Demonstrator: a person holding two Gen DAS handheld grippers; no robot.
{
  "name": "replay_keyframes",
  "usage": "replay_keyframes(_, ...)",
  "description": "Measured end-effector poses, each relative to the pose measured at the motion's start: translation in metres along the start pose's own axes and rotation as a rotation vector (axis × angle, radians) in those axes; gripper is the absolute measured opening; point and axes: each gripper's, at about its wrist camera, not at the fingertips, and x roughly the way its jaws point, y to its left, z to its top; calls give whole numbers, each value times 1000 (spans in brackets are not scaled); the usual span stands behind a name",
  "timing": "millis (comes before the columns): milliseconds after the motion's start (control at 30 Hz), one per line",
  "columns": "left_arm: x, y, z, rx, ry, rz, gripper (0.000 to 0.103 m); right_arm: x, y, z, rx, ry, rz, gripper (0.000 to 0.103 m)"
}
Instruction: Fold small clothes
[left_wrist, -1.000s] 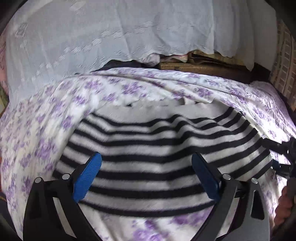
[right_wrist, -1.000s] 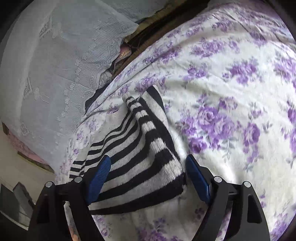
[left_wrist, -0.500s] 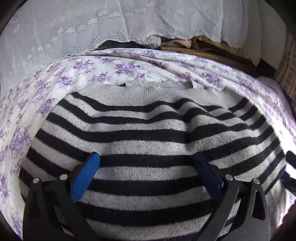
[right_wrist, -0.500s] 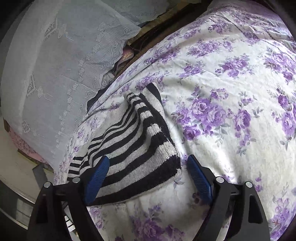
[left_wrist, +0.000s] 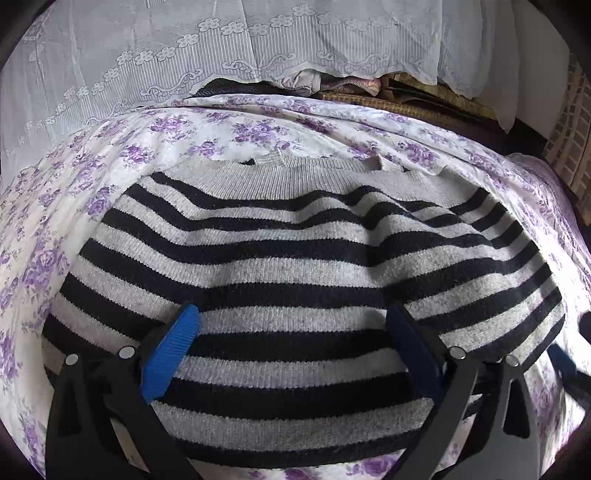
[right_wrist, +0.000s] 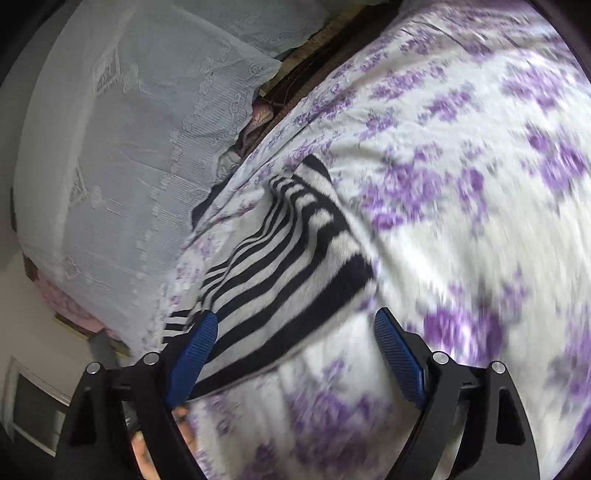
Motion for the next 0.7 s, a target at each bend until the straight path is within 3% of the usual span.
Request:
replay_keyframes(100, 1, -1, 0, 3, 3, 4, 99, -5, -1, -8, 69, 2, 37, 87)
replay_keyframes(300, 1, -2, 0, 6, 4, 9, 99, 30, 6, 19, 168, -4, -94, 90)
replay_keyframes(367, 1, -2, 0, 6, 4, 10, 99, 44, 13, 26, 157, -25, -150, 91)
replay_keyframes(500, 2, -2, 0, 6, 5, 11, 99, 65, 34, 25, 50, -157, -280, 90)
replay_keyframes(600, 3, -2, 1, 8, 8, 14, 99, 71, 41, 14, -62, -222, -352, 79)
replay_keyframes(633, 3, -2, 1, 8, 9, 16, 99, 67, 40, 17, -51, -230, -328, 72)
replay_keyframes(700, 3, -1, 1, 6, 10, 14, 99, 63, 27, 21, -2, -235, -300, 46)
